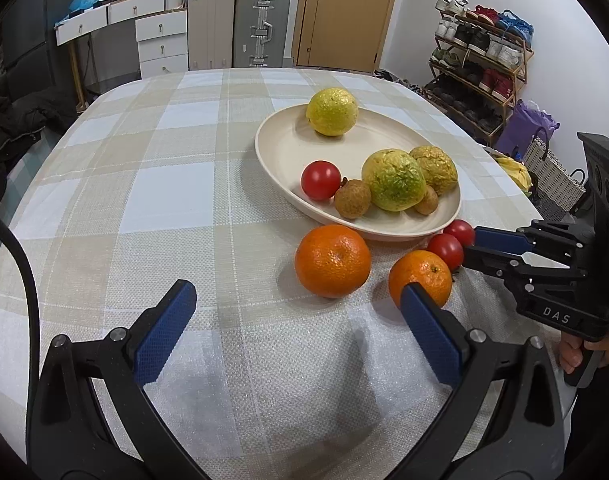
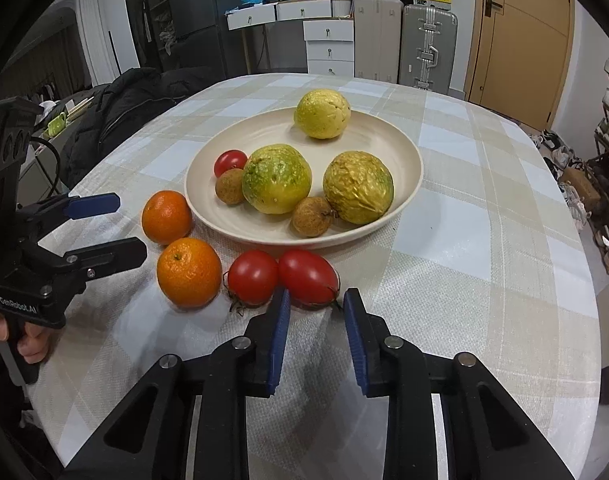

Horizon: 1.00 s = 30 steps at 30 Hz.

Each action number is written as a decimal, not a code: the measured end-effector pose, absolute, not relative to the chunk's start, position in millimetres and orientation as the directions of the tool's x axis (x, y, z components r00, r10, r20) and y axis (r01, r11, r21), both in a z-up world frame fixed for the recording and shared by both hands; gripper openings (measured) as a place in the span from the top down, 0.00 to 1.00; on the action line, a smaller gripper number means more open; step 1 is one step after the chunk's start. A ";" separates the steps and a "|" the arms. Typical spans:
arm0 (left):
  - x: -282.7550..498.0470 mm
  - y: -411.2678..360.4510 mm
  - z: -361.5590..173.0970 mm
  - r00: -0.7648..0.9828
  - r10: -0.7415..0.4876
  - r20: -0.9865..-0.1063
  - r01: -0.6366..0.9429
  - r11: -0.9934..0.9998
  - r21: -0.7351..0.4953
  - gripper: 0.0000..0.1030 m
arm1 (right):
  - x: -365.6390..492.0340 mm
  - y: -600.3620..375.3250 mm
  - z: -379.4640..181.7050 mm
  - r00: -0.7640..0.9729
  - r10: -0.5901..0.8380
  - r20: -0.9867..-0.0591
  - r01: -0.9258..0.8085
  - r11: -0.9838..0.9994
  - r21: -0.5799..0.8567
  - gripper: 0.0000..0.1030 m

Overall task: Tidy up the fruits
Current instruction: 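Move the right tool to a large red tomato and grasp it, then grasp an orange with the left tool while the right tool holds the tomato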

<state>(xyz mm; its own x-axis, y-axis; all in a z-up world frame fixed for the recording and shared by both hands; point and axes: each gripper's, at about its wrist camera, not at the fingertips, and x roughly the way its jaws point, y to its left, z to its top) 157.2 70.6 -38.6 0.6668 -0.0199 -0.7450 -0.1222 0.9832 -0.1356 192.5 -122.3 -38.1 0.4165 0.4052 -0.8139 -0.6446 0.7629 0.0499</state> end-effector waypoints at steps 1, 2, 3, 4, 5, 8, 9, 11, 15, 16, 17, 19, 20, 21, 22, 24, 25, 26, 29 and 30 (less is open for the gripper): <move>157.4 70.3 -38.6 0.666 -0.020 -0.745 -0.121 0.984 -0.134 0.01 | 192.5 -122.6 -38.0 0.420 0.402 -0.813 -0.644 0.764 0.045 0.72; 157.5 70.0 -38.6 0.666 -0.020 -0.745 -0.120 0.984 -0.133 0.01 | 192.9 -122.7 -37.7 0.421 0.401 -0.813 -0.640 0.767 0.047 0.72; 157.7 69.8 -38.6 0.666 -0.018 -0.745 -0.121 0.984 -0.132 0.01 | 193.6 -122.2 -37.6 0.416 0.402 -0.816 -0.638 0.768 0.053 0.72; 157.2 69.9 -38.5 0.667 -0.018 -0.745 -0.122 0.984 -0.132 0.01 | 194.1 -121.6 -37.4 0.415 0.403 -0.815 -0.638 0.768 0.054 0.71; 157.4 69.8 -38.7 0.667 -0.019 -0.745 -0.121 0.984 -0.134 0.01 | 194.2 -119.5 -38.0 0.417 0.397 -0.818 -0.640 0.767 0.047 0.69; 157.5 69.7 -39.0 0.663 -0.020 -0.748 -0.122 0.983 -0.135 0.01 | 193.4 -113.0 -39.5 0.421 0.379 -0.824 -0.648 0.761 0.018 0.67; 157.3 69.7 -39.0 0.663 -0.021 -0.749 -0.122 0.983 -0.136 0.01 | 193.9 -110.9 -40.2 0.421 0.378 -0.825 -0.651 0.759 0.015 0.67; 157.4 69.9 -39.0 0.663 -0.021 -0.749 -0.123 0.983 -0.137 0.01 | 194.2 -107.0 -41.2 0.429 0.369 -0.824 -0.653 0.757 -0.001 0.67; 157.4 70.2 -39.0 0.662 -0.023 -0.749 -0.122 0.983 -0.138 0.01 | 194.2 -107.3 -41.2 0.427 0.384 -0.819 -0.657 0.754 0.012 0.72; 157.6 70.2 -39.0 0.661 -0.025 -0.750 -0.122 0.983 -0.140 0.01 | 193.4 -108.1 -40.7 0.420 0.395 -0.817 -0.662 0.749 0.021 0.72; 157.3 70.4 -39.3 0.661 -0.026 -0.750 -0.122 0.982 -0.142 0.01 | 193.0 -108.8 -40.7 0.419 0.395 -0.818 -0.664 0.748 0.022 0.72; 157.0 70.7 -39.3 0.661 -0.026 -0.750 -0.123 0.982 -0.143 0.01 | 192.0 -112.2 -39.9 0.411 0.405 -0.817 -0.665 0.746 0.036 0.72; 157.1 70.9 -39.3 0.661 -0.027 -0.750 -0.124 0.982 -0.145 0.01 | 191.8 -113.6 -39.4 0.408 0.411 -0.815 -0.665 0.745 0.042 0.72; 157.2 71.0 -39.2 0.660 -0.027 -0.750 -0.125 0.982 -0.145 0.01 | 191.1 -116.0 -38.6 0.407 0.416 -0.813 -0.664 0.746 0.050 0.72; 157.3 71.0 -39.4 0.659 -0.026 -0.751 -0.126 0.981 -0.145 0.01 | 191.1 -117.2 -38.2 0.408 0.417 -0.813 -0.662 0.748 0.051 0.72; 158.1 71.1 -40.1 0.656 -0.026 -0.754 -0.127 0.981 -0.144 0.01 | 190.0 -121.6 -36.4 0.410 0.421 -0.809 -0.656 0.753 0.060 0.72; 158.8 71.3 -40.4 0.654 -0.026 -0.756 -0.128 0.981 -0.144 0.01 | 189.9 -124.0 -35.3 0.410 0.428 -0.806 -0.653 0.755 0.069 0.72; 159.5 71.7 -40.6 0.654 -0.027 -0.756 -0.129 0.981 -0.146 0.01 | 190.0 -126.3 -34.2 0.412 0.432 -0.802 -0.649 0.757 0.075 0.72; 163.4 72.7 -40.6 0.654 -0.029 -0.756 -0.129 0.980 -0.149 0.01 | 190.9 -130.6 -31.8 0.421 0.437 -0.795 -0.641 0.763 0.081 0.72; 164.9 73.0 -41.3 0.651 -0.028 -0.758 -0.131 0.980 -0.148 0.02 | 190.9 -132.0 -30.9 0.422 0.440 -0.793 -0.639 0.765 0.084 0.72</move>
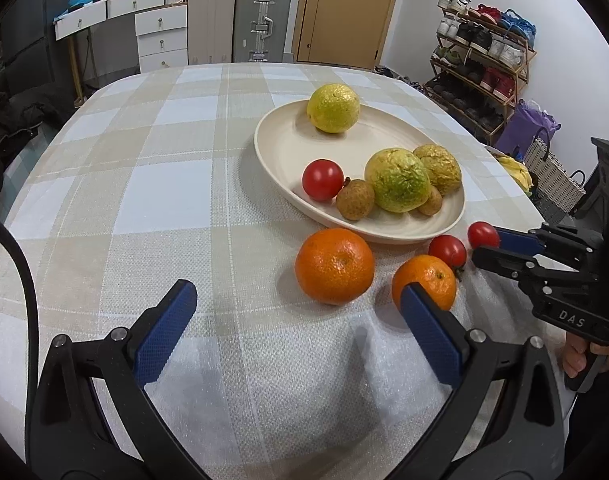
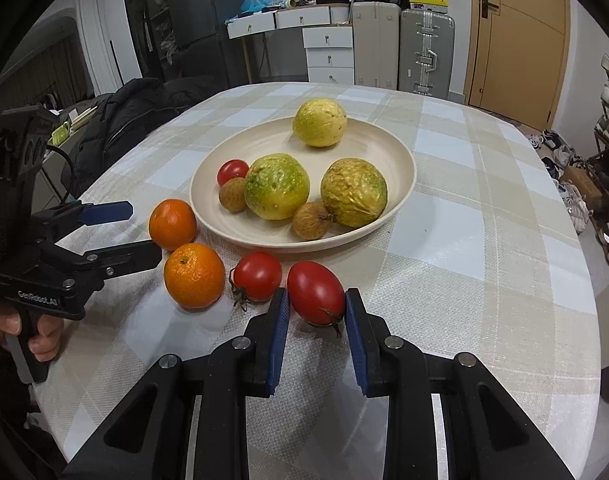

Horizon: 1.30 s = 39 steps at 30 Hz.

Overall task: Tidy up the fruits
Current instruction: 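Grasp an orange with the left tool while the right tool holds the tomato, then carry the orange and tomato onto the plate and open both tools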

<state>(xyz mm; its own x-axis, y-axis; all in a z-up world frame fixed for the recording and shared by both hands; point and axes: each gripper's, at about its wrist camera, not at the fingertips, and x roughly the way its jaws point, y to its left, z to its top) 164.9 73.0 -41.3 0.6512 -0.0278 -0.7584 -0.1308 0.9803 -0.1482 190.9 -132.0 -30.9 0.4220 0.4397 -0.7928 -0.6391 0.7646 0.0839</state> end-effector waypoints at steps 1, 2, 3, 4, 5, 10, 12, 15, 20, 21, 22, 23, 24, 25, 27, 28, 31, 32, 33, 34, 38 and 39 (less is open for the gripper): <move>167.1 73.0 -42.1 0.647 -0.032 -0.762 -0.129 0.980 -0.151 0.03 | 190.9 -132.9 -30.0 0.425 0.441 -0.791 -0.637 0.766 0.084 0.72; 169.2 72.9 -43.2 0.642 -0.040 -0.766 -0.126 0.980 -0.156 0.07 | 190.8 -133.9 -28.9 0.429 0.441 -0.788 -0.635 0.768 0.083 0.72; 170.7 72.8 -44.4 0.636 -0.049 -0.770 -0.121 0.979 -0.162 0.13 | 190.5 -134.5 -28.1 0.431 0.442 -0.787 -0.635 0.768 0.083 0.72; 172.4 72.4 -45.7 0.630 -0.060 -0.774 -0.114 0.979 -0.169 0.17 | 190.4 -135.2 -27.2 0.432 0.443 -0.786 -0.635 0.768 0.084 0.72; 174.4 71.7 -46.9 0.625 -0.074 -0.777 -0.106 0.978 -0.178 0.23 | 190.4 -135.4 -26.6 0.434 0.444 -0.784 -0.635 0.768 0.084 0.72; 175.8 73.1 -47.3 0.639 -0.172 -0.750 -0.058 0.961 -0.270 0.62 | 188.7 -137.8 -23.0 0.439 0.450 -0.778 -0.637 0.767 0.084 0.72; 175.7 73.5 -47.6 0.642 -0.175 -0.747 -0.060 0.959 -0.276 0.62 | 188.8 -138.3 -22.3 0.441 0.450 -0.776 -0.635 0.768 0.085 0.72; 174.6 74.0 -47.1 0.644 -0.170 -0.746 -0.069 0.958 -0.278 0.62 | 188.6 -138.9 -20.9 0.444 0.453 -0.773 -0.635 0.768 0.084 0.72; 169.5 72.1 -43.6 0.658 -0.164 -0.735 -0.064 0.960 -0.271 0.62 | 186.5 -140.6 -16.7 0.455 0.458 -0.764 -0.633 0.770 0.085 0.72; 167.6 71.6 -42.1 0.663 -0.162 -0.731 -0.062 0.961 -0.269 0.62 | 186.7 -140.3 -15.9 0.457 0.460 -0.761 -0.632 0.770 0.086 0.72; 166.3 71.0 -40.7 0.666 -0.160 -0.729 -0.061 0.962 -0.266 0.62 | 186.0 -140.8 -14.3 0.463 0.463 -0.756 -0.631 0.771 0.085 0.72; 164.9 70.7 -39.1 0.670 -0.158 -0.725 -0.059 0.963 -0.264 0.62 | 185.5 -141.3 -12.7 0.473 0.465 -0.749 -0.628 0.774 0.083 0.72; 163.6 70.6 -37.2 0.674 -0.158 -0.722 -0.058 0.963 -0.265 0.62 | 184.8 -142.3 -10.5 0.485 0.469 -0.738 -0.624 0.777 0.084 0.72; 162.1 70.8 -35.2 0.679 -0.160 -0.717 -0.057 0.961 -0.269 0.62 | 184.6 -142.7 -9.1 0.489 0.474 -0.732 -0.623 0.777 0.087 0.72; 159.3 71.1 -30.5 0.690 -0.164 -0.705 -0.051 0.961 -0.273 0.62 | 183.9 -144.4 -5.0 0.507 0.484 -0.713 -0.617 0.782 0.092 0.72; 157.8 71.1 -28.4 0.696 -0.159 -0.700 -0.051 0.962 -0.269 0.62 | 183.7 -144.7 -3.5 0.513 0.487 -0.707 -0.614 0.784 0.094 0.72; 154.3 71.6 -21.8 0.711 -0.149 -0.687 -0.049 0.964 -0.261 0.62 | 183.1 -147.2 1.2 0.530 0.498 -0.686 -0.606 0.789 0.104 0.72; 153.0 71.6 -19.6 0.714 -0.149 -0.684 -0.048 0.964 -0.260 0.62 | 182.7 -147.5 2.3 0.533 0.501 -0.682 -0.604 0.790 0.107 0.72; 152.7 71.4 -18.3 0.714 -0.151 -0.684 -0.044 0.965 -0.259 0.62 | 182.8 -148.1 3.4 0.536 0.505 -0.677 -0.603 0.790 0.112 0.72; 151.5 71.4 -17.4 0.715 -0.152 -0.682 -0.041 0.965 -0.259 0.62 | 182.8 -148.6 4.3 0.539 0.509 -0.671 -0.601 0.791 0.116 0.72; 148.9 69.1 -13.8 0.726 -0.139 -0.673 -0.038 0.970 -0.240 0.62 | 182.8 -149.1 7.4 0.552 0.516 -0.655 -0.595 0.794 0.124 0.72; 148.3 68.3 -13.2 0.729 -0.137 -0.671 -0.035 0.971 -0.235 0.62 | 182.9 -149.1 7.8 0.552 0.517 -0.654 -0.595 0.794 0.125 0.72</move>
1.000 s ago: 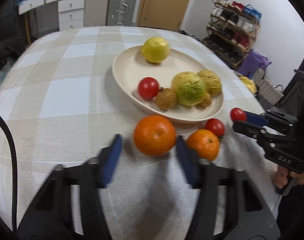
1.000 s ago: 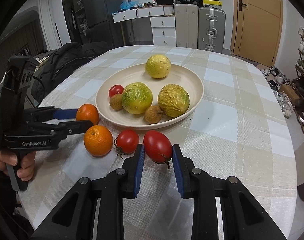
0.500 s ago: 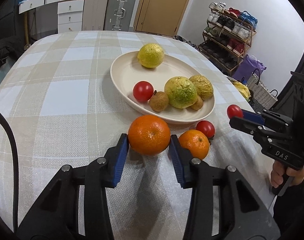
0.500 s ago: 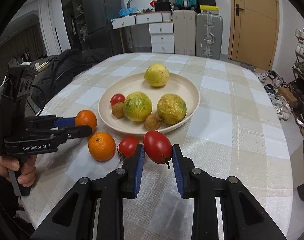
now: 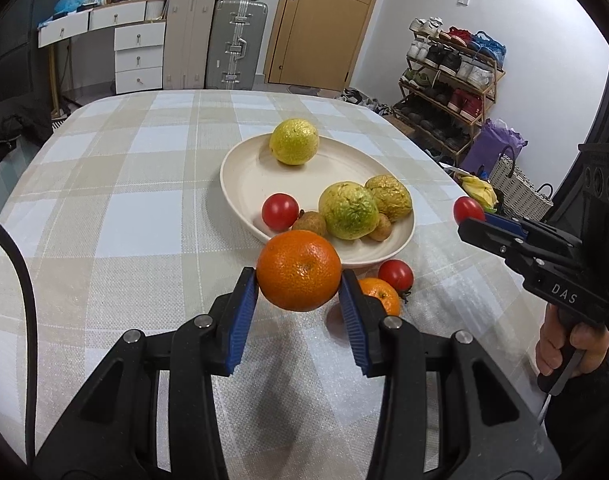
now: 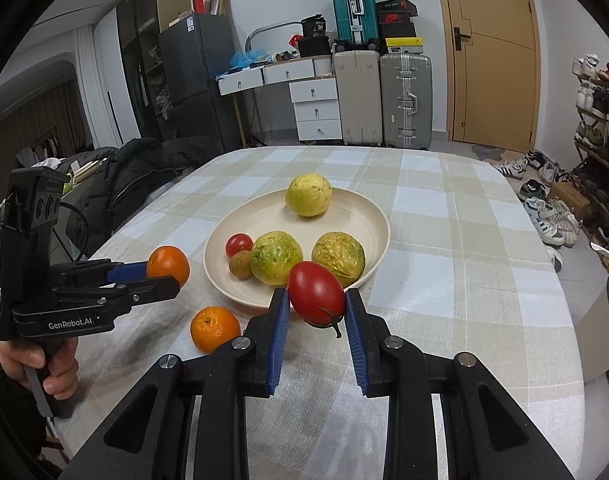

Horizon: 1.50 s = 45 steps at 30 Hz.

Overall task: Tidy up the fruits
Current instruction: 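Carry the orange and tomato onto the plate and open both tools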

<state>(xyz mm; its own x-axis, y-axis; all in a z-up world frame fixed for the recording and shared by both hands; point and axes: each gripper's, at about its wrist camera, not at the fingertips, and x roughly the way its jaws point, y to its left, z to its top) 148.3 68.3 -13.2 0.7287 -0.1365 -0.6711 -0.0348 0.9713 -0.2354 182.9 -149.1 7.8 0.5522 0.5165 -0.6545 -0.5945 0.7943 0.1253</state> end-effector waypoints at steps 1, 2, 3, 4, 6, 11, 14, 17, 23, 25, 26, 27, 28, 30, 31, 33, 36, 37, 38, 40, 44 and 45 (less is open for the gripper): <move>148.0 67.4 -12.8 0.732 -0.133 -0.668 -0.032 0.973 -0.229 0.62 | 182.7 -148.7 7.9 0.552 0.519 -0.653 -0.595 0.794 0.128 0.72; 147.2 66.6 -12.2 0.736 -0.125 -0.665 -0.032 0.975 -0.219 0.62 | 182.8 -148.4 8.0 0.552 0.520 -0.652 -0.595 0.793 0.128 0.72; 147.3 66.4 -12.2 0.738 -0.122 -0.664 -0.034 0.976 -0.216 0.62 | 182.9 -147.7 7.9 0.549 0.519 -0.655 -0.596 0.793 0.129 0.72; 147.3 66.4 -12.2 0.739 -0.121 -0.663 -0.034 0.976 -0.217 0.62 | 183.2 -146.7 7.3 0.542 0.520 -0.660 -0.599 0.790 0.130 0.72; 147.1 65.8 -11.8 0.742 -0.122 -0.659 -0.032 0.976 -0.217 0.62 | 182.5 -145.2 6.7 0.541 0.519 -0.662 -0.603 0.788 0.126 0.72; 150.5 64.8 -10.9 0.747 -0.109 -0.656 -0.036 0.978 -0.203 0.62 | 181.7 -144.4 8.6 0.542 0.520 -0.661 -0.607 0.786 0.120 0.72; 153.9 67.3 -9.7 0.750 -0.103 -0.654 -0.044 0.978 -0.205 0.62 | 184.8 -144.0 7.9 0.539 0.522 -0.661 -0.606 0.785 0.127 0.72; 158.0 68.4 -8.0 0.752 -0.107 -0.650 -0.047 0.976 -0.214 0.62 | 188.9 -142.5 4.3 0.526 0.526 -0.668 -0.604 0.784 0.141 0.72; 169.5 60.6 -9.4 0.747 -0.113 -0.655 -0.035 0.978 -0.208 0.62 | 193.0 -132.3 -6.5 0.500 0.522 -0.691 -0.608 0.780 0.150 0.72; 174.1 57.4 -10.9 0.745 -0.115 -0.657 -0.029 0.979 -0.204 0.62 | 193.8 -129.4 -7.3 0.494 0.526 -0.692 -0.611 0.777 0.154 0.72; 176.0 56.1 -11.7 0.744 -0.115 -0.659 -0.027 0.979 -0.201 0.62 | 194.1 -128.0 -7.4 0.493 0.527 -0.692 -0.612 0.776 0.154 0.72; 178.3 54.7 -12.6 0.743 -0.112 -0.660 -0.025 0.980 -0.195 0.62 | 194.8 -126.3 -7.3 0.495 0.526 -0.691 -0.613 0.775 0.152 0.72; 180.4 53.7 -13.4 0.742 -0.109 -0.662 -0.025 0.982 -0.190 0.62 | 195.3 -124.7 -7.3 0.494 0.527 -0.691 -0.615 0.774 0.150 0.72; 184.8 52.7 -14.7 0.739 -0.105 -0.666 -0.028 0.982 -0.186 0.62 | 197.0 -121.1 -7.1 0.495 0.527 -0.691 -0.617 0.773 0.148 0.72; 186.9 52.8 -14.6 0.739 -0.107 -0.665 -0.026 0.982 -0.187 0.62 | 197.7 -119.8 -6.6 0.497 0.527 -0.689 -0.617 0.774 0.146 0.72; 190.6 53.4 -13.8 0.741 -0.103 -0.664 -0.030 0.982 -0.186 0.62 | 200.4 -117.5 -5.6 0.496 0.527 -0.690 -0.619 0.772 0.144 0.72; 197.3 55.8 -13.4 0.742 -0.099 -0.663 -0.036 0.982 -0.188 0.62 | 206.1 -115.9 -2.9 0.509 0.522 -0.684 -0.607 0.781 0.145 0.72; 199.7 56.4 -13.4 0.742 -0.097 -0.663 -0.038 0.982 -0.186 0.62 | 209.1 -115.5 -2.1 0.511 0.524 -0.681 -0.600 0.785 0.153 0.72; 201.6 56.7 -13.2 0.744 -0.094 -0.662 -0.041 0.982 -0.185 0.62 | 212.5 -115.7 -1.7 0.512 0.526 -0.679 -0.591 0.789 0.167 0.72; 205.9 57.9 -13.2 0.746 -0.090 -0.660 -0.047 0.981 -0.186 0.62 | 220.0 -115.6 -1.7 0.514 0.529 -0.675 -0.564 0.801 0.199 0.72; 214.1 58.8 -11.6 0.751 -0.083 -0.655 -0.052 0.982 -0.184 0.62 | 230.4 -112.0 -0.8 0.520 0.529 -0.670 -0.542 0.811 0.219 0.72; 215.9 58.3 -11.2 0.752 -0.081 -0.654 -0.051 0.982 -0.180 0.62 | 231.8 -111.2 -0.3 0.519 0.531 -0.670 -0.542 0.811 0.223 0.72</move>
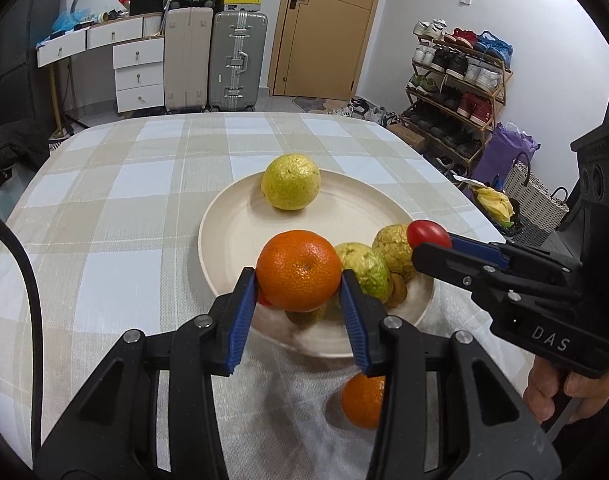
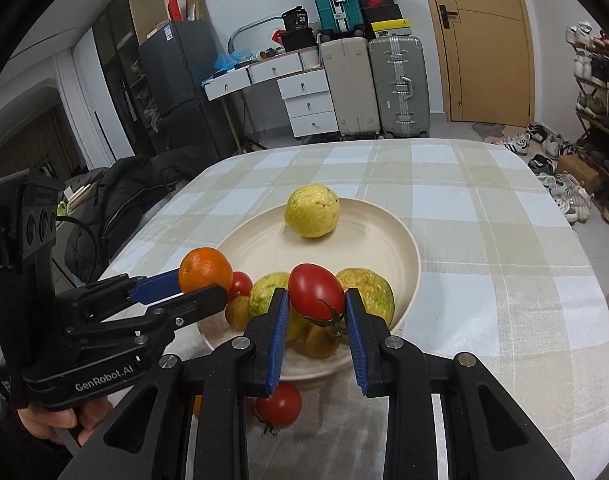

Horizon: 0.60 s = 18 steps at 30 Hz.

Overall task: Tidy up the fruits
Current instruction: 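Carry the orange and tomato onto the plate and open both tools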

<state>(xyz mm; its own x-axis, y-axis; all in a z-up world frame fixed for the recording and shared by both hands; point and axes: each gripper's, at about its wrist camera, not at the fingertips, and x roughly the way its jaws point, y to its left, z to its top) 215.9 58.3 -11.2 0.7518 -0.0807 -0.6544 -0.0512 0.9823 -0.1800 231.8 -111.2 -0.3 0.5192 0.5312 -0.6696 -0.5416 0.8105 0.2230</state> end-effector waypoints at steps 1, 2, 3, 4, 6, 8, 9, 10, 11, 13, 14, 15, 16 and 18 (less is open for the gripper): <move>217.7 57.5 -10.8 0.753 -0.079 -0.653 -0.050 0.983 -0.176 0.62 | 232.9 -110.2 0.0 0.519 0.532 -0.669 -0.542 0.810 0.223 0.72; 219.6 56.9 -10.4 0.753 -0.076 -0.653 -0.049 0.984 -0.171 0.62 | 233.8 -108.6 0.5 0.519 0.532 -0.669 -0.545 0.809 0.221 0.72; 221.6 56.2 -10.0 0.755 -0.072 -0.652 -0.049 0.985 -0.165 0.62 | 234.5 -107.0 0.6 0.519 0.531 -0.670 -0.548 0.808 0.217 0.72; 223.3 56.0 -9.7 0.756 -0.068 -0.651 -0.049 0.986 -0.160 0.62 | 235.2 -105.6 0.6 0.520 0.530 -0.670 -0.549 0.808 0.213 0.72; 227.2 56.0 -9.2 0.759 -0.063 -0.648 -0.051 0.986 -0.156 0.62 | 237.1 -103.2 0.7 0.521 0.528 -0.670 -0.551 0.808 0.208 0.72; 230.9 56.2 -9.5 0.759 -0.060 -0.649 -0.053 0.987 -0.153 0.62 | 239.5 -101.9 1.0 0.521 0.531 -0.669 -0.551 0.807 0.211 0.72; 233.0 56.2 -9.9 0.757 -0.057 -0.650 -0.054 0.987 -0.150 0.62 | 240.0 -101.7 1.0 0.521 0.532 -0.668 -0.551 0.807 0.213 0.72; 234.3 56.2 -10.0 0.758 -0.055 -0.650 -0.056 0.987 -0.149 0.62 | 240.6 -101.4 1.3 0.522 0.532 -0.666 -0.552 0.807 0.212 0.72; 235.5 56.1 -10.3 0.758 -0.053 -0.650 -0.057 0.987 -0.147 0.62 | 241.0 -100.6 1.7 0.525 0.532 -0.665 -0.554 0.806 0.208 0.72; 238.5 55.7 -11.7 0.756 -0.052 -0.652 -0.057 0.988 -0.144 0.62 | 242.6 -99.2 1.5 0.523 0.532 -0.666 -0.556 0.805 0.206 0.72; 239.8 55.8 -12.8 0.755 -0.050 -0.653 -0.058 0.988 -0.143 0.62 | 243.4 -98.9 1.3 0.522 0.533 -0.666 -0.556 0.805 0.208 0.72; 240.1 55.4 -13.4 0.754 -0.048 -0.656 -0.061 0.988 -0.142 0.62 | 243.5 -98.8 0.8 0.521 0.532 -0.667 -0.556 0.805 0.208 0.72; 240.6 55.5 -14.6 0.751 -0.048 -0.658 -0.062 0.988 -0.143 0.62 | 243.8 -98.5 0.5 0.520 0.531 -0.669 -0.556 0.805 0.207 0.72; 240.7 55.4 -16.4 0.748 -0.050 -0.662 -0.060 0.988 -0.143 0.62 | 243.9 -98.2 0.4 0.519 0.530 -0.671 -0.557 0.805 0.205 0.72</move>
